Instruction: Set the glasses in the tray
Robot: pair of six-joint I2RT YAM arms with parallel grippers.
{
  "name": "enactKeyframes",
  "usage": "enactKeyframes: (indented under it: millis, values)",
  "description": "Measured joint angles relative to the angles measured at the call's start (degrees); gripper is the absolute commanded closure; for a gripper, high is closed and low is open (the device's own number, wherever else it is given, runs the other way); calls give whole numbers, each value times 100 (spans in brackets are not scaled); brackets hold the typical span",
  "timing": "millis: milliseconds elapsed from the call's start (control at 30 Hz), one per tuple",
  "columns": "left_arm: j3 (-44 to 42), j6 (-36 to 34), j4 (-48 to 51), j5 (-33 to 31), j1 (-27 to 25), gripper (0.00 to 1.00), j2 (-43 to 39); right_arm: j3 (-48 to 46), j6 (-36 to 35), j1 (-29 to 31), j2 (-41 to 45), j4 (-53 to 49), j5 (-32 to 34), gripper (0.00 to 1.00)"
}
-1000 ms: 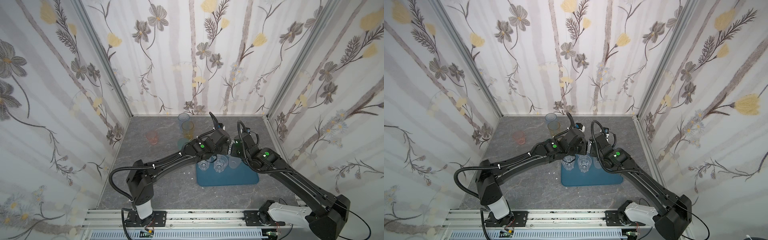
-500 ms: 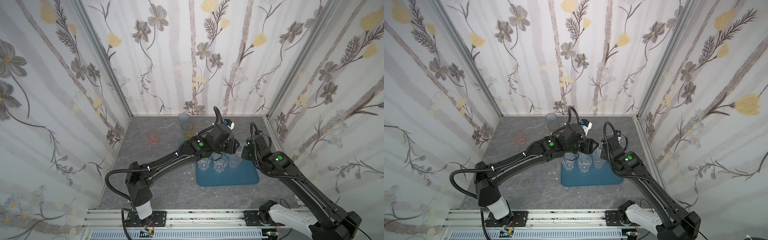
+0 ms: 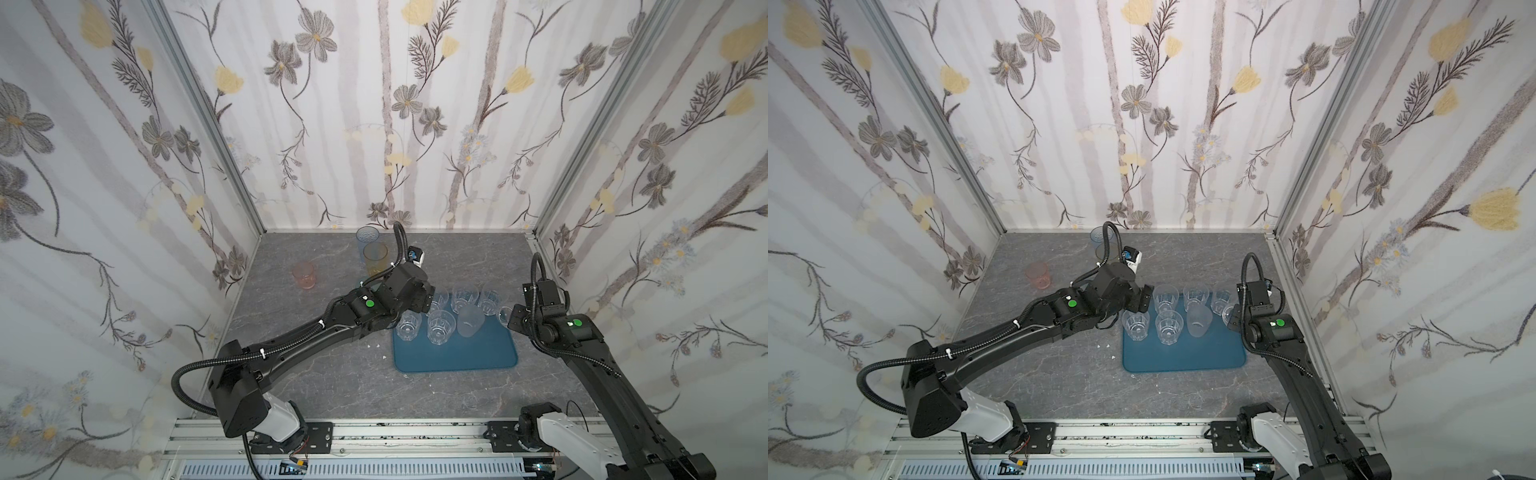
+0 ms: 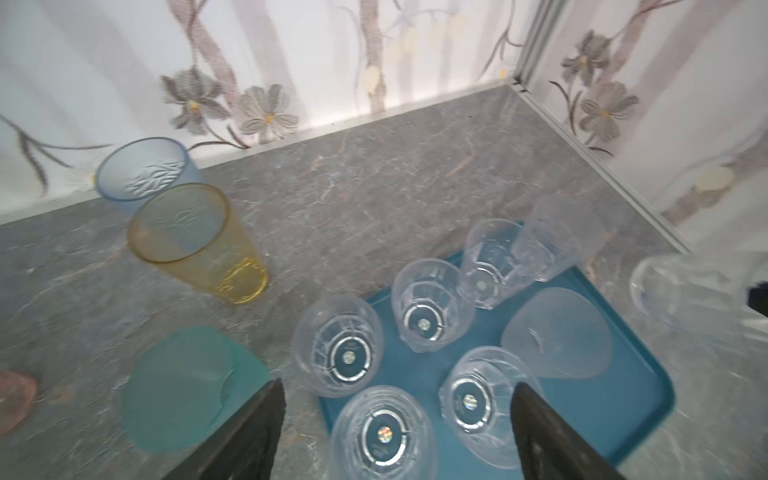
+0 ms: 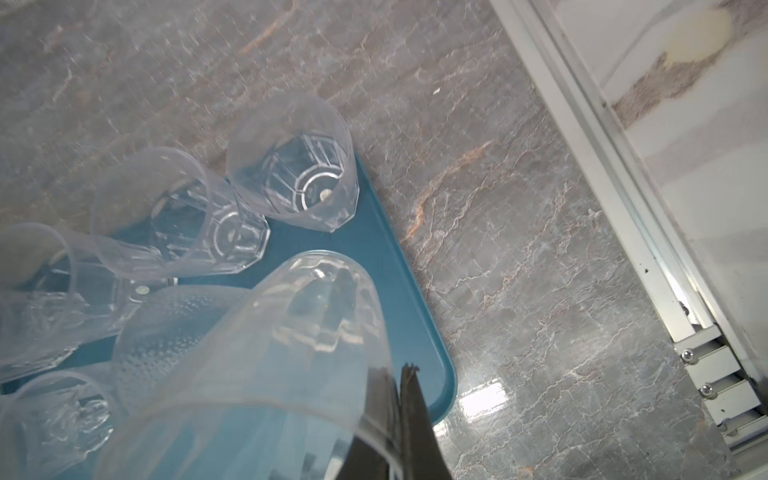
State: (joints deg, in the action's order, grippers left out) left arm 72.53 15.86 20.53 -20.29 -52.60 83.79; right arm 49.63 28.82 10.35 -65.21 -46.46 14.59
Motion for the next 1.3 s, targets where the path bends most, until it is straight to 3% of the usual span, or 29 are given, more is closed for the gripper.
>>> enactKeyframes:
  millis: [100, 433, 833, 1100, 1300]
  values:
    - [-706, 118, -238, -232, 337, 0, -463, -162, -44, -70, -190, 81, -125, 96]
    - [-1974, 535, -1084, -179, 1003, 0, -1547, -363, -153, -208, -1261, 669, -372, 98]
    - [-2114, 553, -1180, 90, 1060, 0, -1591, -365, -299, -363, -1875, 1043, -435, 87]
    - [-2103, 553, -1213, 254, 1064, 0, -1473, -343, -341, -400, -1989, 1113, -433, 74]
    - [-2057, 551, -1239, 389, 1067, 0, -1397, -321, -361, -400, -1993, 1123, -433, 71]
